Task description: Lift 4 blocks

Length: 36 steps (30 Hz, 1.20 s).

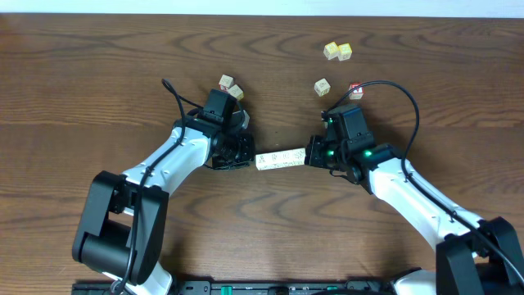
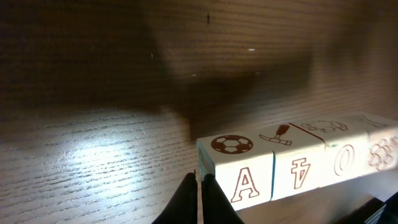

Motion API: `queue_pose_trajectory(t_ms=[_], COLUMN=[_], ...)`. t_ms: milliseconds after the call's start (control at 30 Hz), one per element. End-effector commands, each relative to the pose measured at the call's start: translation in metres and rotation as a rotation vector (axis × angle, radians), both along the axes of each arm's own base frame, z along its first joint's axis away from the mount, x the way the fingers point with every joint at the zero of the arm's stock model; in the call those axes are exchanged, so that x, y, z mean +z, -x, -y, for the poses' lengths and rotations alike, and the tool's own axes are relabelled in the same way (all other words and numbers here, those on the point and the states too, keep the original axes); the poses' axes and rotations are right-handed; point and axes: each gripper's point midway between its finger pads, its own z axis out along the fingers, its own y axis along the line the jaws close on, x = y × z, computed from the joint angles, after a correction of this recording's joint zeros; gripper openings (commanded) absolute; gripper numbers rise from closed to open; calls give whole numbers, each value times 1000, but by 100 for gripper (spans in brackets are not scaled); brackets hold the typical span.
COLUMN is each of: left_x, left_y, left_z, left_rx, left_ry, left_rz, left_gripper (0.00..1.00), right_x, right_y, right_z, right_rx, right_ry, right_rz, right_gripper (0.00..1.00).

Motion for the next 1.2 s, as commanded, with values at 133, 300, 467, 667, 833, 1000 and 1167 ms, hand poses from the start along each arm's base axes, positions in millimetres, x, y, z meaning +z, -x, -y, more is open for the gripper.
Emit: queue_pose_trajectory(t_ms=[133, 300, 467, 667, 833, 1000, 1167], left_x=[15, 12, 7, -1, -4, -10, -16], left_y=[3, 1, -1, 6, 4, -3, -6], left_z=[33, 30, 25, 21, 17, 4, -7], left_rx=[-65, -58, -45, -45, -36, -6, 13], left_ry=[121, 98, 54, 37, 8, -74, -142], left_rz=[-11, -1, 12, -7, 4, 32, 50], left_gripper=[7, 7, 7, 7, 7, 7, 7], right_x=[-18, -27, -40, -41, -40, -42, -43], right_y=[25, 26, 28, 26, 24, 22, 23], right_z=[-38, -38, -37, -38, -38, -34, -27], right_rx=[119, 117, 116, 116, 115, 102, 94], right_ry=[-99, -89, -77, -78, -81, -69, -55], right_rz=[-110, -132, -163, -158, -148, -148, -166], right_gripper=[1, 1, 1, 1, 1, 1, 1])
